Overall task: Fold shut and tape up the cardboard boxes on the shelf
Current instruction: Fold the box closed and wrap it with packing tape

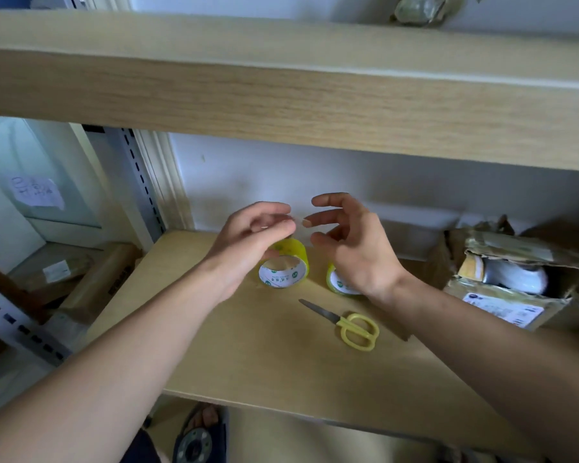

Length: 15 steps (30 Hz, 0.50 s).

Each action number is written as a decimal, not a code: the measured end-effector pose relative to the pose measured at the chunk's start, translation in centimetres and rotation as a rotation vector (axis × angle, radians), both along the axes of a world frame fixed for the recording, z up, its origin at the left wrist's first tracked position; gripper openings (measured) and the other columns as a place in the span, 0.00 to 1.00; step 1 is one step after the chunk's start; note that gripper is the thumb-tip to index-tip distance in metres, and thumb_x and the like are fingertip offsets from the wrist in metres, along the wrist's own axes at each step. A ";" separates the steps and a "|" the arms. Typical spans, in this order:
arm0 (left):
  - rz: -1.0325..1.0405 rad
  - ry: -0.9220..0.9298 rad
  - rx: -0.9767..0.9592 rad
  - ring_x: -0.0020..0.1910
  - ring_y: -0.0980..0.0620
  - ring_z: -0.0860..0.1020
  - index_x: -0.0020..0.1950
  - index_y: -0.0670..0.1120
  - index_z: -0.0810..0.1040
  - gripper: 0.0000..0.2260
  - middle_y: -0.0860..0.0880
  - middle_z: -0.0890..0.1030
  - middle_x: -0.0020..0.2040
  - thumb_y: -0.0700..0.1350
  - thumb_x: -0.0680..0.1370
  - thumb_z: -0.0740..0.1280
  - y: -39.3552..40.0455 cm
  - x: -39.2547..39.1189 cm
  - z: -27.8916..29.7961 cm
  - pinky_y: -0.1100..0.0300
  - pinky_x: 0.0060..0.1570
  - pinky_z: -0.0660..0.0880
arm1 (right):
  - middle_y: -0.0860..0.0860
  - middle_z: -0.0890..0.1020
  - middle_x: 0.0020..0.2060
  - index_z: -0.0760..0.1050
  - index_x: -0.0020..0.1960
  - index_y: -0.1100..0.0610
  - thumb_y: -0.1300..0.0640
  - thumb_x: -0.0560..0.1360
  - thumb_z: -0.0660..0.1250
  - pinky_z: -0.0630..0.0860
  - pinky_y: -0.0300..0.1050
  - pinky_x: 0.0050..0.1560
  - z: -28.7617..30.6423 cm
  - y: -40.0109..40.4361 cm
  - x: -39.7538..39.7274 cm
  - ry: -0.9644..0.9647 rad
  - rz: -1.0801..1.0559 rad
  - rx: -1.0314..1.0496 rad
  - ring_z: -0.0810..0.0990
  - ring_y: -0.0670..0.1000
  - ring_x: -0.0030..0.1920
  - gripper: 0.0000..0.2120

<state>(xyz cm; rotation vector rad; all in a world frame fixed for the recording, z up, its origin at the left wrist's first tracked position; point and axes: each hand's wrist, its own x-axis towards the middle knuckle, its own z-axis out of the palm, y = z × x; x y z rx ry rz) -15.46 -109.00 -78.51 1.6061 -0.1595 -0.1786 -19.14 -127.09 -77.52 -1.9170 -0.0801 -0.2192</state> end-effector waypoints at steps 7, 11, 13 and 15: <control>0.017 -0.132 0.046 0.54 0.44 0.84 0.55 0.51 0.82 0.09 0.45 0.86 0.52 0.38 0.79 0.72 -3.9 -2.1 0.6 0.49 0.55 0.80 | 0.50 0.86 0.49 0.75 0.62 0.52 0.69 0.77 0.70 0.82 0.47 0.45 1.3 -2.5 -3.6 -0.014 0.002 0.093 0.84 0.49 0.41 0.18; -0.006 -0.116 0.008 0.51 0.46 0.85 0.55 0.50 0.82 0.10 0.46 0.86 0.51 0.37 0.79 0.72 -5.3 -3.1 0.8 0.44 0.62 0.78 | 0.52 0.86 0.47 0.76 0.58 0.51 0.69 0.77 0.71 0.84 0.50 0.45 1.5 -4.1 -5.3 -0.050 -0.041 0.148 0.86 0.50 0.44 0.17; -0.036 -0.114 -0.024 0.46 0.52 0.84 0.56 0.47 0.81 0.08 0.48 0.86 0.48 0.36 0.79 0.71 -5.9 -4.0 1.1 0.47 0.60 0.79 | 0.50 0.86 0.43 0.77 0.56 0.50 0.69 0.76 0.72 0.82 0.45 0.41 1.4 -4.7 -5.8 -0.098 -0.073 0.119 0.84 0.52 0.39 0.16; -0.063 -0.115 -0.047 0.44 0.53 0.83 0.57 0.45 0.81 0.07 0.46 0.85 0.47 0.36 0.80 0.71 -6.5 -4.7 1.4 0.50 0.54 0.81 | 0.49 0.86 0.41 0.77 0.56 0.51 0.68 0.76 0.72 0.81 0.47 0.40 1.3 -5.2 -6.3 -0.125 -0.091 0.099 0.82 0.56 0.38 0.15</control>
